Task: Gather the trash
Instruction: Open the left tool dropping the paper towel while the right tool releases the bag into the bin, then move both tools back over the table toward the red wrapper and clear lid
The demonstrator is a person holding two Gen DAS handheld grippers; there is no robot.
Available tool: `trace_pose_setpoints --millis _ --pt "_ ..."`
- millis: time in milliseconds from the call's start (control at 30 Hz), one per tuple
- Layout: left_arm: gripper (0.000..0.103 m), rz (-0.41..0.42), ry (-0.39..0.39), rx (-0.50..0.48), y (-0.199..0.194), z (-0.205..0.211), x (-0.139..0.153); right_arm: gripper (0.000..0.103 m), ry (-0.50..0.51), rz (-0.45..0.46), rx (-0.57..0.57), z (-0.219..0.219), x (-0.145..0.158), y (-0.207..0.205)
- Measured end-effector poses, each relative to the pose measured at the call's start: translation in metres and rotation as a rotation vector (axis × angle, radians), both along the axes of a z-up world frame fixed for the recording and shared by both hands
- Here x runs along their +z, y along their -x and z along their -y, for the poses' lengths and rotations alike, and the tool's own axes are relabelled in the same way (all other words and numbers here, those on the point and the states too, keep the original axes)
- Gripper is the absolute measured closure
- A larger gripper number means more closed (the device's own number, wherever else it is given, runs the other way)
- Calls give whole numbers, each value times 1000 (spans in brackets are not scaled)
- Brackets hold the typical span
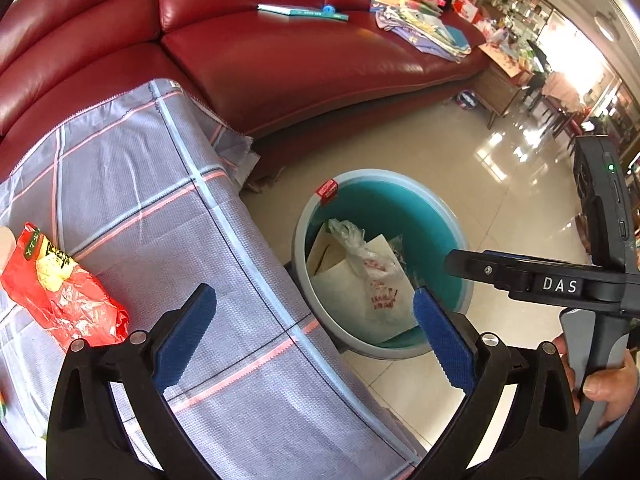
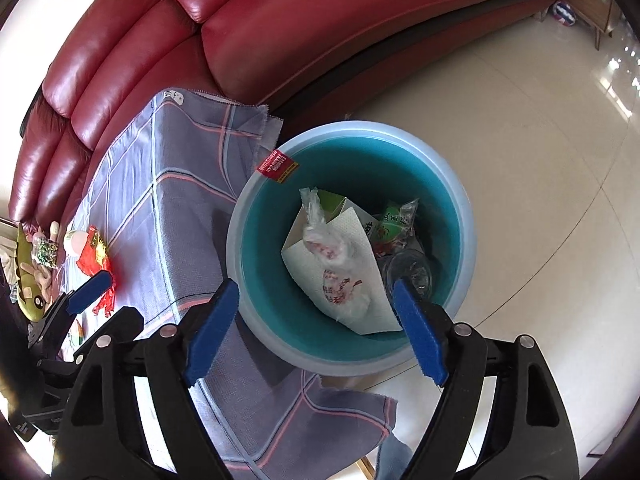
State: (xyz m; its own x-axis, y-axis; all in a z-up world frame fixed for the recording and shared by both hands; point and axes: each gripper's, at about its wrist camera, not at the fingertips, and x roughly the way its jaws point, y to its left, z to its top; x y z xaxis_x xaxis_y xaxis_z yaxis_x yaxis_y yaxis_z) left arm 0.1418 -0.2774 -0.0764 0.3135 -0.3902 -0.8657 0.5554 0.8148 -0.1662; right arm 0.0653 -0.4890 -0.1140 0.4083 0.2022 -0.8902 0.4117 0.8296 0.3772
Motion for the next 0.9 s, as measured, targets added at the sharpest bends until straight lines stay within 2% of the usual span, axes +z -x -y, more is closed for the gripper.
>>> trace_pose_setpoints --millis 67,467,900 --pt "4 -6 2 4 0 -2 -1 19 -3 -9 -14 1 -1 1" --pt "4 -27 10 15 8 -18 1 18 35 -46 -26 -12 2 10" --pt "4 2 48 88 23 -81 19 18 58 -13 41 -73 23 13"
